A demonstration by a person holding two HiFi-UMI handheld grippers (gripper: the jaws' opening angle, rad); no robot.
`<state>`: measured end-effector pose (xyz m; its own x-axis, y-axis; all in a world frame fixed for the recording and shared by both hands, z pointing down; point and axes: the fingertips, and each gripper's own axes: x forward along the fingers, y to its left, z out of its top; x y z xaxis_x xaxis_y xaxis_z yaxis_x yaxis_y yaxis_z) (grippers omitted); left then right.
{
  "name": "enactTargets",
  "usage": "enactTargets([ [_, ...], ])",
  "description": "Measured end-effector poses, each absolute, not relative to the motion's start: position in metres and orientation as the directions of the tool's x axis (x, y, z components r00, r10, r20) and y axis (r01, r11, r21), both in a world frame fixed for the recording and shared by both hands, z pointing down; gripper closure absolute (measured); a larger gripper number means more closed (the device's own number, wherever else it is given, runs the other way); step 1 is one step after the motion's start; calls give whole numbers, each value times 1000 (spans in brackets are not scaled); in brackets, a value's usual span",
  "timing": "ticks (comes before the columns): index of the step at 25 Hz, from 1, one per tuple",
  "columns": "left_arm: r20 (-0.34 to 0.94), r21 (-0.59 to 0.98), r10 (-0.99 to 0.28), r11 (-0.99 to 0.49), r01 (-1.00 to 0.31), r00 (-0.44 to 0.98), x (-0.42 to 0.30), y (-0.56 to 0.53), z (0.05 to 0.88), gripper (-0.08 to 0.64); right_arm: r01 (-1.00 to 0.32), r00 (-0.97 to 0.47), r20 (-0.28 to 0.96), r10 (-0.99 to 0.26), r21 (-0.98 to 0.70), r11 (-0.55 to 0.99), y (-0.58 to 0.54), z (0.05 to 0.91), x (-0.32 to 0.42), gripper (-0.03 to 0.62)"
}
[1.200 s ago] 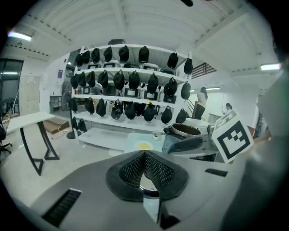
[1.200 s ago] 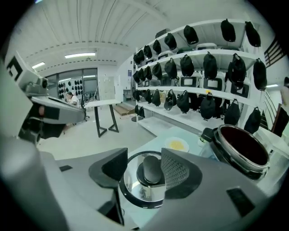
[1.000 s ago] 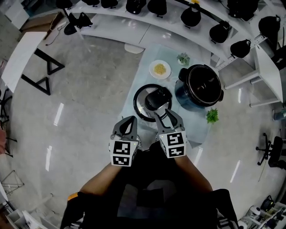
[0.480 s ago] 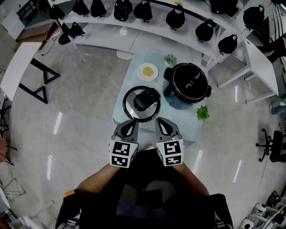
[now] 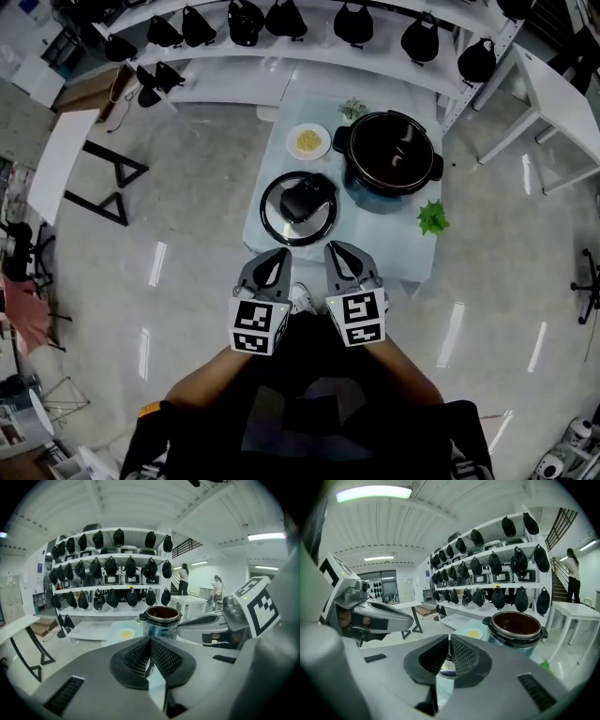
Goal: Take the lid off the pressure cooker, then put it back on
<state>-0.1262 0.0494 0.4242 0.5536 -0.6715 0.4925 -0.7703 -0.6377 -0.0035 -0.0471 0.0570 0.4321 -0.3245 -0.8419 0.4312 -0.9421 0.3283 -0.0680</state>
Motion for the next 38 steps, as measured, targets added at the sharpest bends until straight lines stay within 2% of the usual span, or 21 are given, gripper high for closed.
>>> enactTargets([
  [6, 523, -25, -666, -636, -771, 532, -123, 60, 430, 552, -932, -350, 435, -829, -76, 354, 66, 441, -45, 563],
  [14, 514, -8, -598, -720, -694, 615, -108, 45, 434, 554, -939, -321, 465, -825, -45, 340, 60, 446, -53, 561],
  [32, 496, 41, -473, -825, -563, 729, -218, -78, 455, 552, -996, -69, 517, -853, 7, 85, -35, 463, -134, 557],
  [38, 494, 54, -429, -853, -519, 756, -234, -93, 465, 554, -998, -32, 549, -835, 22, 52, -43, 478, -152, 503],
])
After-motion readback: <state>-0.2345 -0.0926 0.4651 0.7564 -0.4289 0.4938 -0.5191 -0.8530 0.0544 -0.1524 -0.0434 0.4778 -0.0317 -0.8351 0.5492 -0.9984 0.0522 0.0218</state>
